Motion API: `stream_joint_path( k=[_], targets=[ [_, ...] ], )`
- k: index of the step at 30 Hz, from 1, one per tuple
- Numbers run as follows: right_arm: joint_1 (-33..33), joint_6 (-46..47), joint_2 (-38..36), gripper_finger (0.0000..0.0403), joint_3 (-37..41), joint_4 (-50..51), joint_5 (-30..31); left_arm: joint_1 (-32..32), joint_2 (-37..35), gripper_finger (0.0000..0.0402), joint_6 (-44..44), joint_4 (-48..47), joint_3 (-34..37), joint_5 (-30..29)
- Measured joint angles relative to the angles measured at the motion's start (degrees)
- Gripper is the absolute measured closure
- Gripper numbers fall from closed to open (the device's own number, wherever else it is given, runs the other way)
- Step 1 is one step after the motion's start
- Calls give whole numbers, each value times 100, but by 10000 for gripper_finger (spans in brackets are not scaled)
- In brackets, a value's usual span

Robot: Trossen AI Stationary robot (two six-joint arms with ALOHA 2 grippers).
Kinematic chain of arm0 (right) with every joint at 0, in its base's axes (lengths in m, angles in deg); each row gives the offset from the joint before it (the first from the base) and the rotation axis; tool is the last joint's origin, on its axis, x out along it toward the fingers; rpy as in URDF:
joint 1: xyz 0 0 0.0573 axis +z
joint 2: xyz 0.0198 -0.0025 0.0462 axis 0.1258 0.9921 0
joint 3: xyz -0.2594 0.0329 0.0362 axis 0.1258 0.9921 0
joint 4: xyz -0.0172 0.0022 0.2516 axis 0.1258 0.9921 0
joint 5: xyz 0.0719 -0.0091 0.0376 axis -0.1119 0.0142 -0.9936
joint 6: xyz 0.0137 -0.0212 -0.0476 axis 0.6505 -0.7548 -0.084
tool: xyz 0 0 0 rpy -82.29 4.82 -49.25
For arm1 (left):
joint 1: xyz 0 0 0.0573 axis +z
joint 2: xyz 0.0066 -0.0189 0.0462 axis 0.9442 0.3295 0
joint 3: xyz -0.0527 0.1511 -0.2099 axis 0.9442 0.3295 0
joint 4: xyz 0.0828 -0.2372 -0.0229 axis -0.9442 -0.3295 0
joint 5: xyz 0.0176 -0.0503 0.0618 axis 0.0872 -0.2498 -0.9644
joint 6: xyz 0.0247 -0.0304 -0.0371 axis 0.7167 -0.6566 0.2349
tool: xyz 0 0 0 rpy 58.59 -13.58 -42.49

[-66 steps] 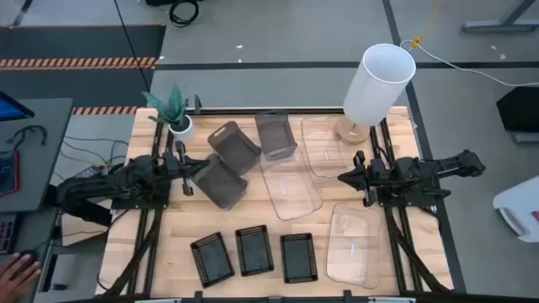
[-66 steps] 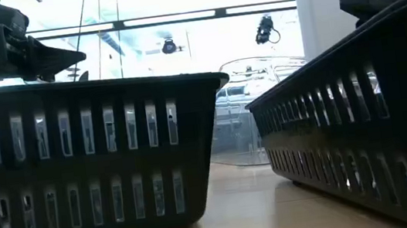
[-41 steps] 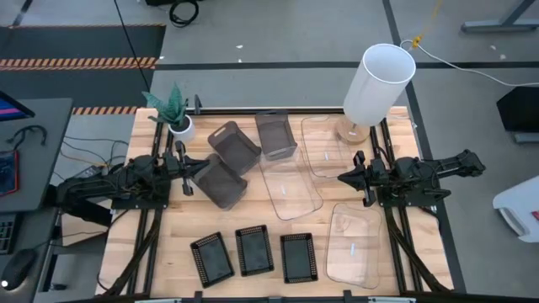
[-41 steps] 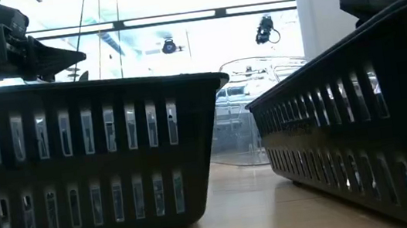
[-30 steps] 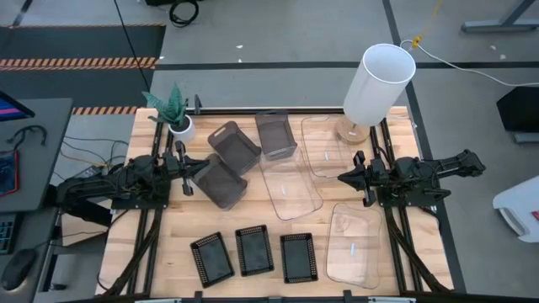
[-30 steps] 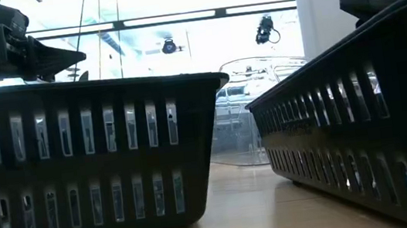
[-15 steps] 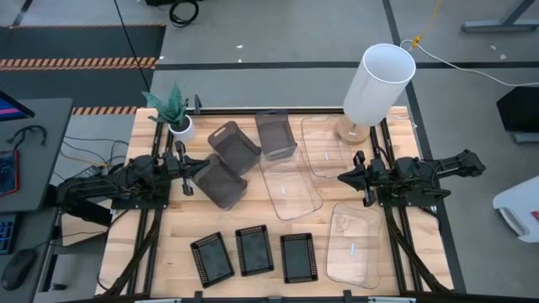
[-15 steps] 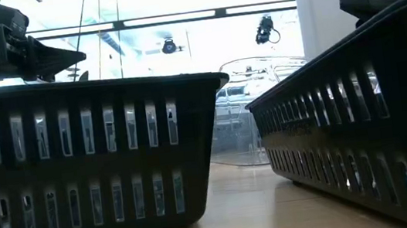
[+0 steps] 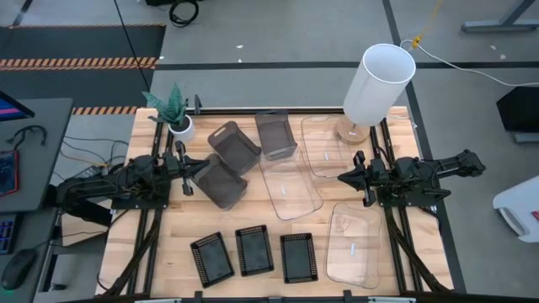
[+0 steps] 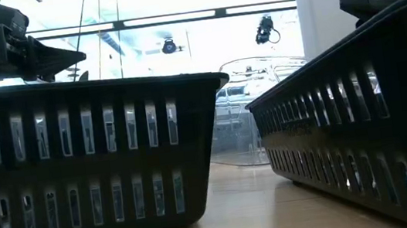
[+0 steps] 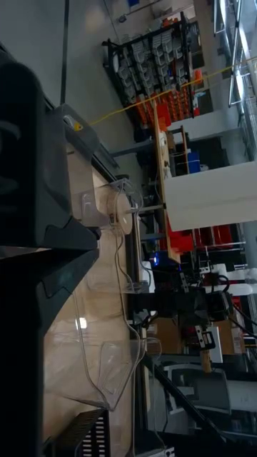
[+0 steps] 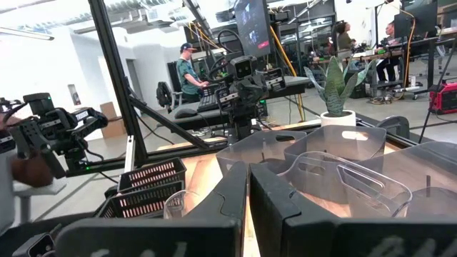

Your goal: Stack baskets by color

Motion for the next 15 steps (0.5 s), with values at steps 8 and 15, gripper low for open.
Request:
stream_joint_path(
  k=[8, 15],
  targets=[
    [-15, -508, -2, 380, -2, -187, 154, 0, 0, 395, 1, 1, 0, 1],
    [-15, -636, 0, 380, -1, -1255, 812, -2, 0, 395, 2, 1, 0, 2]
  ],
)
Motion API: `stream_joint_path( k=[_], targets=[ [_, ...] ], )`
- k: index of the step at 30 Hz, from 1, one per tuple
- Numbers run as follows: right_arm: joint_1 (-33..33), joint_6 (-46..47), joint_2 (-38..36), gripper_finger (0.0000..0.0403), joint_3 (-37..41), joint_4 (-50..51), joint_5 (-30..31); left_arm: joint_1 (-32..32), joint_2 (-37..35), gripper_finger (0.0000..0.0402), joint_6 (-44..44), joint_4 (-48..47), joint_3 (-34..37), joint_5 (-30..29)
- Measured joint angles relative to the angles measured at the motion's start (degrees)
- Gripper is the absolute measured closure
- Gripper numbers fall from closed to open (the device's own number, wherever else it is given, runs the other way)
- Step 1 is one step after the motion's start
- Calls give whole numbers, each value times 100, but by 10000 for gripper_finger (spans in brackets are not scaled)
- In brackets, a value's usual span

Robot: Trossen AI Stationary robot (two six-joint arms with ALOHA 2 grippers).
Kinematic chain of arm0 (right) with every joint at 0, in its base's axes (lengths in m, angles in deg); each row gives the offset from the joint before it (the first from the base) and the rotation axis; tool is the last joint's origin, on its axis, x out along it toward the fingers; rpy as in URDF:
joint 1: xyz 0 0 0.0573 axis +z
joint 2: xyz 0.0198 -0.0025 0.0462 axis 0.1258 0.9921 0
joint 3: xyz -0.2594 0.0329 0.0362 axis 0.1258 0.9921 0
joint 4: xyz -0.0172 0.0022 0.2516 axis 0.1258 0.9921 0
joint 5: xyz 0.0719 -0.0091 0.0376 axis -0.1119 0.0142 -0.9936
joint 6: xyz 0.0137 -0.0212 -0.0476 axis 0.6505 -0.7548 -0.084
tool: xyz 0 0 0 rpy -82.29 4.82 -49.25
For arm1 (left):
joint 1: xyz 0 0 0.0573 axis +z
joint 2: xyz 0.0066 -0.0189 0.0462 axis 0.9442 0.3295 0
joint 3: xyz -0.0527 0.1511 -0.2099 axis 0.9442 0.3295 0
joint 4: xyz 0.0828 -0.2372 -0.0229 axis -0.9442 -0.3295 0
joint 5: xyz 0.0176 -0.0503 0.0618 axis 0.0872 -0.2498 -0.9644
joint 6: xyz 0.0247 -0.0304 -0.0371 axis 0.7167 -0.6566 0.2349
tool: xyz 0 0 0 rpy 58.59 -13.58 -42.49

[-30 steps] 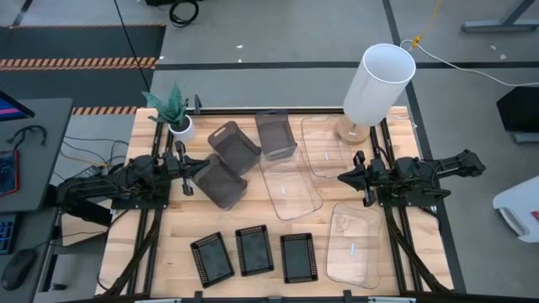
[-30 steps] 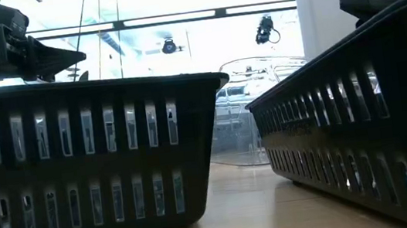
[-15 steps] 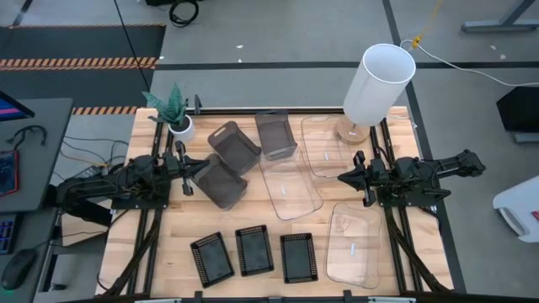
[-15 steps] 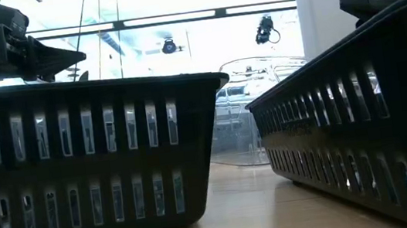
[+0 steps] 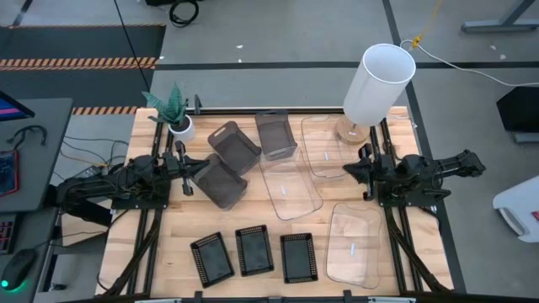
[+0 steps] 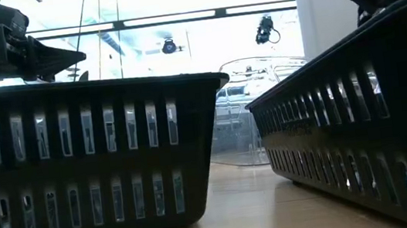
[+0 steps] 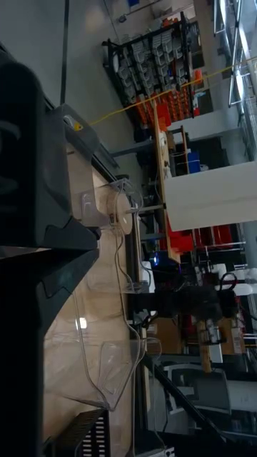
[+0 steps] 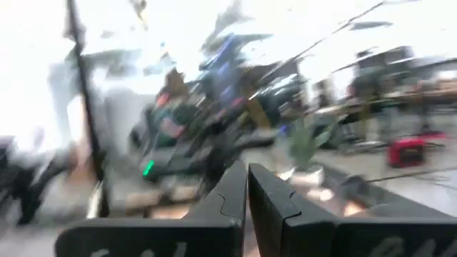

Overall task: Stack baskets by color
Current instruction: Stack the bottom right transparent bin on the top right transparent bin

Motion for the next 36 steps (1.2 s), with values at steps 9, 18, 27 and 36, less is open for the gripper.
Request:
stream_joint_path(
  k=[9, 18, 27, 36],
  targets=[
    [-2, 415, 0, 380, 1, -511, 1345, 0, 0, 395, 0, -2, 0, 0],
    [-22, 1855, 108, 388, -595, 2100, 55, 2, 0, 395, -2, 0, 0, 0],
    [-17, 3166, 1117, 394, -1733, 4785, -913, 2, 0, 395, -2, 0, 0, 0],
    [257, 3490, 2671, 373, -2448, 5823, -1516, 0, 0, 395, -2, 0, 0, 0]
  ],
)
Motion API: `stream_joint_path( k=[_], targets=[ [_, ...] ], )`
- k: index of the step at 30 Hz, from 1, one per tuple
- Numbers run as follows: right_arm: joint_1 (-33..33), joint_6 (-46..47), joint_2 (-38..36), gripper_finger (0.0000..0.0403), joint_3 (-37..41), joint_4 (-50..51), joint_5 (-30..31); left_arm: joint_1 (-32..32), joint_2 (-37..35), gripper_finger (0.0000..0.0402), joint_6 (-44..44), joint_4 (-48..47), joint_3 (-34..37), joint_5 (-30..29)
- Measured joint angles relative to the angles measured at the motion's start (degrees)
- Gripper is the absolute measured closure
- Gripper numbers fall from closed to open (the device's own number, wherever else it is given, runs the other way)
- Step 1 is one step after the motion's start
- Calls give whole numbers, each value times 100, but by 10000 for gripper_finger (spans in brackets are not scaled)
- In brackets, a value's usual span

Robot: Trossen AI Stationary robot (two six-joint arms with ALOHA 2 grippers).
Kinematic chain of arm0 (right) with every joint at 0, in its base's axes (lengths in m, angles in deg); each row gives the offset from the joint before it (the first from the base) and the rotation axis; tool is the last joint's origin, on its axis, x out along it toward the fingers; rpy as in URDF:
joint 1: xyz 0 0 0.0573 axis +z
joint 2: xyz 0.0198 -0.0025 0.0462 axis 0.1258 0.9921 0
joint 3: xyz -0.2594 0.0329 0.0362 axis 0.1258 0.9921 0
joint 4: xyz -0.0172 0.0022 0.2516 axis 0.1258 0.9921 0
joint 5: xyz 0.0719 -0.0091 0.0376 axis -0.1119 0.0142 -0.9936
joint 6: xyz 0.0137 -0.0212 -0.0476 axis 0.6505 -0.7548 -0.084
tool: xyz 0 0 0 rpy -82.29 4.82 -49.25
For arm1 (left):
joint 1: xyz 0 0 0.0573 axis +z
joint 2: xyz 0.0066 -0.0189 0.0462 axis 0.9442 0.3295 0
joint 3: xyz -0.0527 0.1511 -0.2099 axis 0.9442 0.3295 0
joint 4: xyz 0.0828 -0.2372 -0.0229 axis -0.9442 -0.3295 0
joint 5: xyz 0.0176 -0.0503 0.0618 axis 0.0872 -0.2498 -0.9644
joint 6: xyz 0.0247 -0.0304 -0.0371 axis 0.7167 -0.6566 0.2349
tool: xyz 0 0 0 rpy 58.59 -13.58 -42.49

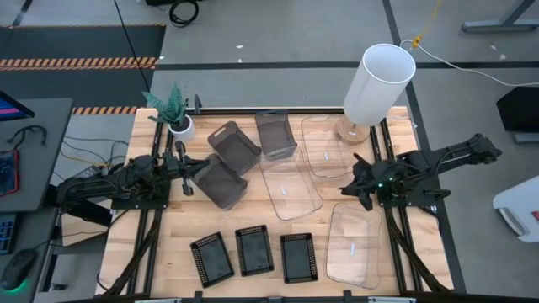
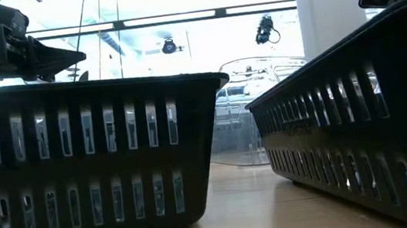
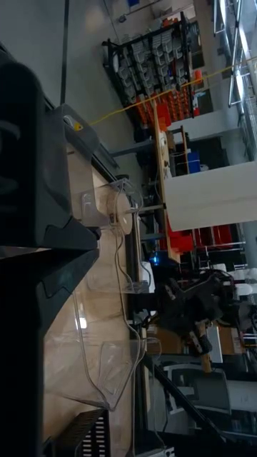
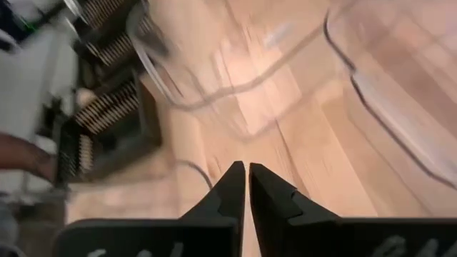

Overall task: Stack baskets by color
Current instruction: Stack the bottom right transparent bin on the top right transparent bin

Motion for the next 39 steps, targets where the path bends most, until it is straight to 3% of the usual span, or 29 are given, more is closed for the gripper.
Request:
stream_joint_path(
  k=[17, 39],
  targets=[
    [803, 400, 2260, 255, -1936, 2201, -195, 2, 0, 395, 0, 0, 0, 0],
    [1072, 534, 4294, 243, -2273, 2534, -343, 0, 2, 395, 0, -2, 0, 0]
  ],
)
